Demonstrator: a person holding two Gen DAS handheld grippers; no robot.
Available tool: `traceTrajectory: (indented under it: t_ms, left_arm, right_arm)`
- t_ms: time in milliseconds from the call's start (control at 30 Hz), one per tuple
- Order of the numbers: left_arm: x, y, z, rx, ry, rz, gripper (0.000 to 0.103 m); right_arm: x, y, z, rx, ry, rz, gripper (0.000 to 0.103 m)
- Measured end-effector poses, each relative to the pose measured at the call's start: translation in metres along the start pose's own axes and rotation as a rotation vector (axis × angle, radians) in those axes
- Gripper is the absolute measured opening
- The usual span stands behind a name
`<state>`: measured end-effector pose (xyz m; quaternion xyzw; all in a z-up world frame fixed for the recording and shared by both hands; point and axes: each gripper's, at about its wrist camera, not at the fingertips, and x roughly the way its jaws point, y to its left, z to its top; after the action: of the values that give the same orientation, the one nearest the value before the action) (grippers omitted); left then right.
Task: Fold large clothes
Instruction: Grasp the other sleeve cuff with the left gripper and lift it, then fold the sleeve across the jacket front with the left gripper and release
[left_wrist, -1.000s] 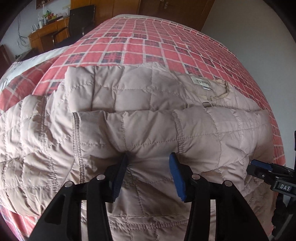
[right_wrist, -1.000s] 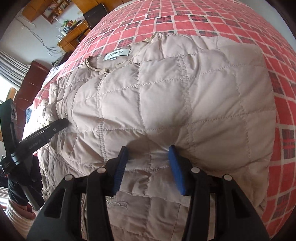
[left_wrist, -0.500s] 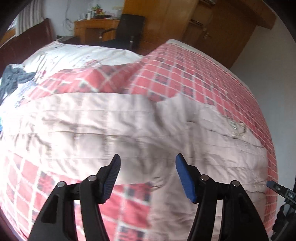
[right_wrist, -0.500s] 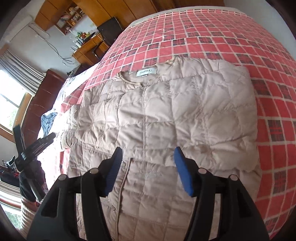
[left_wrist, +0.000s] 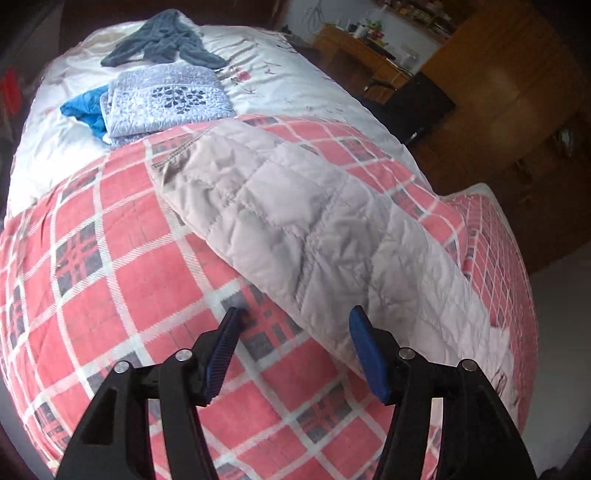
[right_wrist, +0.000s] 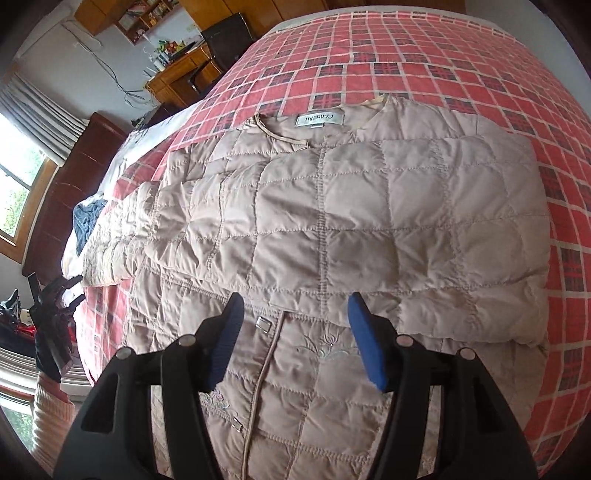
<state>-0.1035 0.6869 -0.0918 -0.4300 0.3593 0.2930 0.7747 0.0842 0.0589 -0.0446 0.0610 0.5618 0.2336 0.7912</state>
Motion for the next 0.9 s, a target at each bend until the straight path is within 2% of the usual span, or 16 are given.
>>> traceTrajectory:
  t_ms: [133, 200, 267, 300, 367, 467, 567, 700, 900]
  left_arm:
    - [0.003, 0.006, 0.012, -0.047, -0.04, -0.031, 0.057]
    - [0.005, 0.006, 0.016, -0.061, -0.05, -0.022, 0.049]
    - [0.009, 0.012, 0.021, -0.077, -0.056, -0.012, 0.033]
    - [0.009, 0.013, 0.022, -0.084, -0.061, -0.007, 0.031]
    - [0.009, 0.017, 0.025, -0.098, -0.072, -0.02, 0.015]
    - [0.002, 0.013, 0.026, -0.093, -0.105, -0.034, 0.006]
    - [-0.017, -0.006, 0.022, -0.027, -0.176, -0.048, 0.004]
    - [-0.05, -0.048, 0.015, 0.082, -0.255, -0.119, 0.004]
    - [-0.084, -0.133, -0.018, 0.306, -0.305, -0.224, 0.004]
  right_arm:
    - [0.002, 0.002, -0.002, -0.016, 0.004, -0.03, 0.058]
    - [0.002, 0.0, -0.002, -0.017, 0.004, -0.042, 0.058]
    - [0.002, -0.003, -0.002, -0.007, 0.004, -0.047, 0.058]
    - [0.002, -0.005, -0.002, -0.004, 0.005, -0.048, 0.058]
    - [0.002, -0.008, -0.003, -0.001, 0.006, -0.052, 0.058]
    - [0.002, -0.01, -0.004, -0.005, 0.009, -0.063, 0.058]
    - [0.001, -0.013, -0.007, -0.001, 0.007, -0.066, 0.058]
    - [-0.003, -0.017, -0.007, 0.001, -0.004, -0.074, 0.058]
    - [-0.011, -0.026, -0.008, 0.023, -0.02, -0.07, 0.058]
